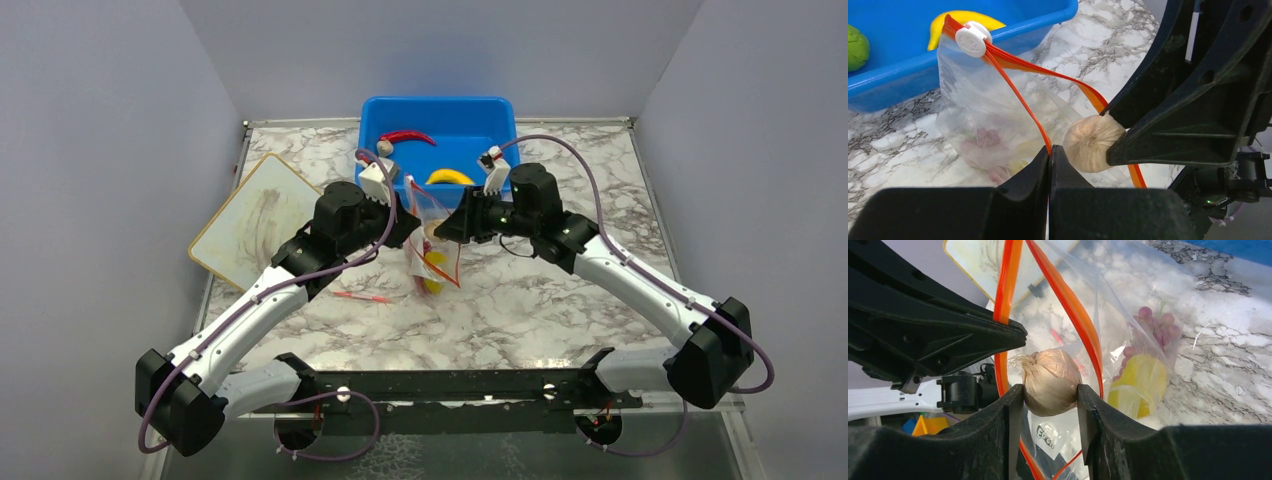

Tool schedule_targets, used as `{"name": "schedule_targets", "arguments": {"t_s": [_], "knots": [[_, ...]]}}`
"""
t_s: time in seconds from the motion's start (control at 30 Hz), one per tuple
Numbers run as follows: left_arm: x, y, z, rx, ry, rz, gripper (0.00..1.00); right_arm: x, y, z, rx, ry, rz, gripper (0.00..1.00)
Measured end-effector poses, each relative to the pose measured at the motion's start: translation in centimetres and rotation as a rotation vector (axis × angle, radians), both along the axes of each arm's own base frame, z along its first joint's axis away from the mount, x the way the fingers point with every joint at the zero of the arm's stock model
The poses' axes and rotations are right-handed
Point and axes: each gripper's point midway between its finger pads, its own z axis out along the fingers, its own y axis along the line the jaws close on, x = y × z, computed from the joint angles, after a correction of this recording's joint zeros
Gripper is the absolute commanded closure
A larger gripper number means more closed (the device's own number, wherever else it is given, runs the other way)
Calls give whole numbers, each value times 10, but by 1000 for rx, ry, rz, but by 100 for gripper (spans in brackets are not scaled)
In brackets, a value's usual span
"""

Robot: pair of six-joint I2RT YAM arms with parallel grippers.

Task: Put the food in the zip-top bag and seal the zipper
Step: Place the fake vegetable in the zipper food storage bag.

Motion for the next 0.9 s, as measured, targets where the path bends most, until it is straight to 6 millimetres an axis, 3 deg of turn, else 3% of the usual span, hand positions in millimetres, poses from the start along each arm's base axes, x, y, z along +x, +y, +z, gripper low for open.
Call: {"name": "schedule_targets", "arguments": {"t_s": [0.27, 0.47, 0.67, 0.9], "knots": [[0, -1, 4, -15, -5, 1, 100, 1, 1, -14, -46, 28, -16, 44], [0, -1, 4, -16, -7, 1, 100, 2, 1, -8, -56, 16, -24, 41], [0, -1, 4, -16, -7, 1, 100, 3, -4, 0, -72, -3, -32, 42], [0, -1, 4, -15, -8, 2, 100, -2, -12, 13, -79, -47, -34, 51]]}}
